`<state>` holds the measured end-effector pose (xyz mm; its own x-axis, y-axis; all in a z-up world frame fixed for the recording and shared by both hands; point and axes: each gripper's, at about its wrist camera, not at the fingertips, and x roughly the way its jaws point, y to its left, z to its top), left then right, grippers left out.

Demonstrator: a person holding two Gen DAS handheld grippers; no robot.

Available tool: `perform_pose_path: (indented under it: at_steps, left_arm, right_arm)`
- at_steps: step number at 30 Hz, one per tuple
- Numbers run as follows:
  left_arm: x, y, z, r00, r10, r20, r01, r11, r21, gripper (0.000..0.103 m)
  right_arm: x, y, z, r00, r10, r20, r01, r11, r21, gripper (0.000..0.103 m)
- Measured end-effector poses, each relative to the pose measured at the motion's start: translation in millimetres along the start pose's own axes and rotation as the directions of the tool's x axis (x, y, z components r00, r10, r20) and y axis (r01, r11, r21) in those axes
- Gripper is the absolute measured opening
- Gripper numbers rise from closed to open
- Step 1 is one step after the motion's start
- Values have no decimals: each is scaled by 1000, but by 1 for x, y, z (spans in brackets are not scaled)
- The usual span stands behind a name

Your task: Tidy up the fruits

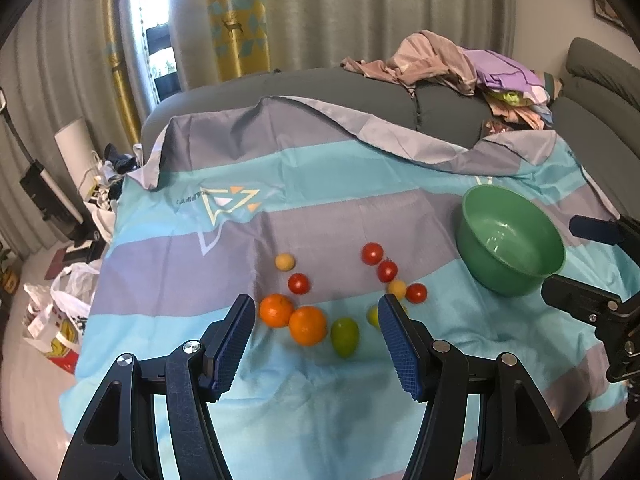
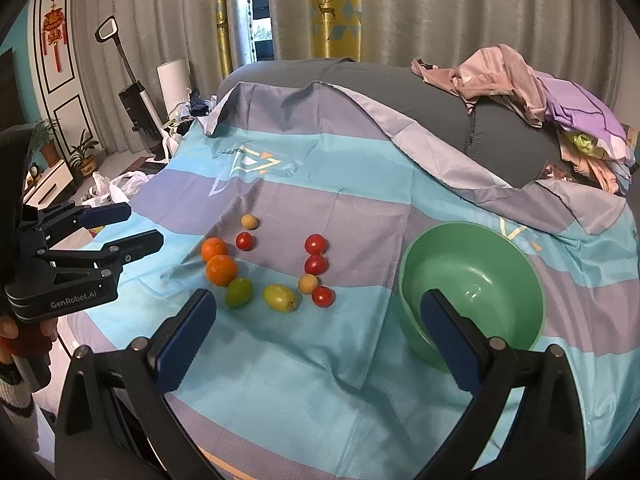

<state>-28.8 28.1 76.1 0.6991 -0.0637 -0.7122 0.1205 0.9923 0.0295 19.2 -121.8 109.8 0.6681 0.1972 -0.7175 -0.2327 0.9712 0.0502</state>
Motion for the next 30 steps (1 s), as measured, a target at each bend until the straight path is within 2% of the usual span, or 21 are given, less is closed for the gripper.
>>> perform_pose_path:
  at_steps: [30]
  left_arm:
    - [13,-6,-3,999,-8,-32,8,1000,7,64]
  right_arm:
    - [6,-7,-3,1000,4,-12,-4,1000,10,103]
